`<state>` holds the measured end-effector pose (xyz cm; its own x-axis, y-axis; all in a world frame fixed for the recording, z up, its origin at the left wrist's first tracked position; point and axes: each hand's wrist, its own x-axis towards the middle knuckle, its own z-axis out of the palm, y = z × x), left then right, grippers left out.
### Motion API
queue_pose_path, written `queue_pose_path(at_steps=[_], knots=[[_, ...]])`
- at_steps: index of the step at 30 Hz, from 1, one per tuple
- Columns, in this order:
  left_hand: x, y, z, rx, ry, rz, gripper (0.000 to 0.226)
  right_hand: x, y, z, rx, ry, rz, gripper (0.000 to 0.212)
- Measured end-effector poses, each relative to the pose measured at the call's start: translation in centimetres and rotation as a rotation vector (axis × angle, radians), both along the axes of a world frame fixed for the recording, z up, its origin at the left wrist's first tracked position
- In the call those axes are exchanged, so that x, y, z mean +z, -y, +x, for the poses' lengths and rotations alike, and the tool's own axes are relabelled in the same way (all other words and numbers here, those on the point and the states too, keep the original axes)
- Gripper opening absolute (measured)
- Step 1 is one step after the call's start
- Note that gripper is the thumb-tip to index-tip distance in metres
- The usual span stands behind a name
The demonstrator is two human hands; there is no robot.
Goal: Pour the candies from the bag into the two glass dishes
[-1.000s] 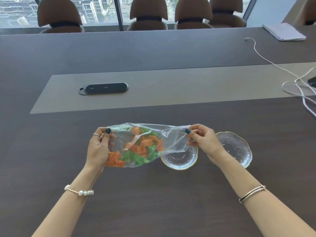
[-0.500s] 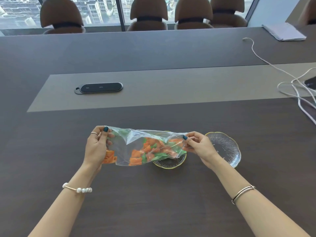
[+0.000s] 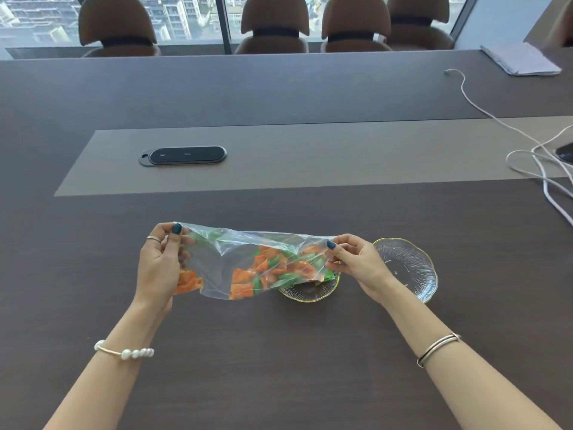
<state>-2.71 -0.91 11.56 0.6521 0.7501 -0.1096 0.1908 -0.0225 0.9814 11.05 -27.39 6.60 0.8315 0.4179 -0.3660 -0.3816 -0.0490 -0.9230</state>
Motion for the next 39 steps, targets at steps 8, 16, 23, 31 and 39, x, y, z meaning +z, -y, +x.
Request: queue_pose_path(at_steps=[8, 16, 23, 31, 39], knots=[[1.3, 0.6, -0.3, 0.009, 0.025, 0.023, 0.020, 0.3, -0.1, -0.6, -0.001, 0.004, 0.023, 0.004], [1.3, -0.6, -1.3, 0.043, 0.034, 0.006, 0.022, 0.9, -0.9, -0.6, 0.028, 0.008, 0.009, 0.003], [-0.2, -1.4, -1.8, 0.060, 0.006, -0.013, 0.024, 2.5, -2.1, -1.0, 0.099, 0.094, 0.000, 0.003], [-0.8, -2.5, -2.6, 0.091, 0.024, -0.031, 0.023, 4.9, -3.3, -0.9, 0.124, 0.162, 0.037, 0.006], [-1.6, -2.2, -2.6, 0.101, 0.059, -0.073, 0.023, 5.7, -3.6, -0.8, 0.157, 0.229, -0.024, 0.006]])
